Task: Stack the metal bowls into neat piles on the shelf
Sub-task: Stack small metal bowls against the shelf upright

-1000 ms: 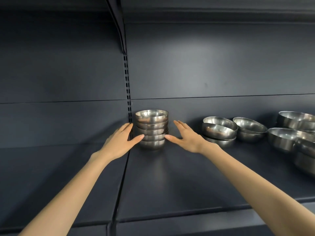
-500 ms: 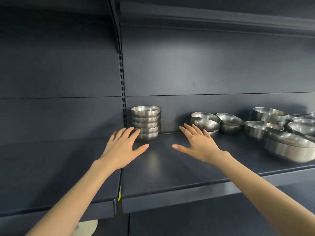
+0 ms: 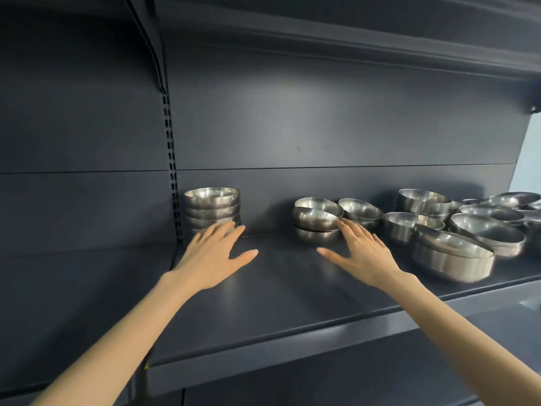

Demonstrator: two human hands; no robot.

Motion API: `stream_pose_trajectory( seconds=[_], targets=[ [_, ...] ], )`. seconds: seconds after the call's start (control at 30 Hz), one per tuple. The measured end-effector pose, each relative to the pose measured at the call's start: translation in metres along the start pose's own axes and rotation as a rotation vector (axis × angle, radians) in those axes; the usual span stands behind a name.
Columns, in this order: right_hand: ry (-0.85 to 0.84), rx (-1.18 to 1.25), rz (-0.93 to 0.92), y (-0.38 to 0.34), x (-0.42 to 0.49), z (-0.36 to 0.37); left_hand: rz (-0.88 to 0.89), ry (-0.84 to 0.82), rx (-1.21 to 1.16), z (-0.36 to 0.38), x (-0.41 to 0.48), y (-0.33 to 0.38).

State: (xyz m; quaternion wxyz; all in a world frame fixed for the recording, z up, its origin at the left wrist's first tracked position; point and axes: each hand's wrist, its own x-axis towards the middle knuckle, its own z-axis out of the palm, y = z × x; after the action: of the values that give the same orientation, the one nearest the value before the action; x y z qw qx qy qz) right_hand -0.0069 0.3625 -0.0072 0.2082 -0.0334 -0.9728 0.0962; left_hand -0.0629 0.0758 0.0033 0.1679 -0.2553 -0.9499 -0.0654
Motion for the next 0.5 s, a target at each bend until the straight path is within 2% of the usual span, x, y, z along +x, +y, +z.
stream_pose_trajectory(
  seconds=[0.3,0.5],
  targets=[
    [-0.003,0.181,0.025,0.046,0.048,0.005,-0.009,-0.016,-0.169,0.023,0.075,0.064],
    [-0.054,0.396,-0.002,0.057,0.086,0.014,-0.144,0.002,-0.402,0.038,0.119,0.088]
  ],
)
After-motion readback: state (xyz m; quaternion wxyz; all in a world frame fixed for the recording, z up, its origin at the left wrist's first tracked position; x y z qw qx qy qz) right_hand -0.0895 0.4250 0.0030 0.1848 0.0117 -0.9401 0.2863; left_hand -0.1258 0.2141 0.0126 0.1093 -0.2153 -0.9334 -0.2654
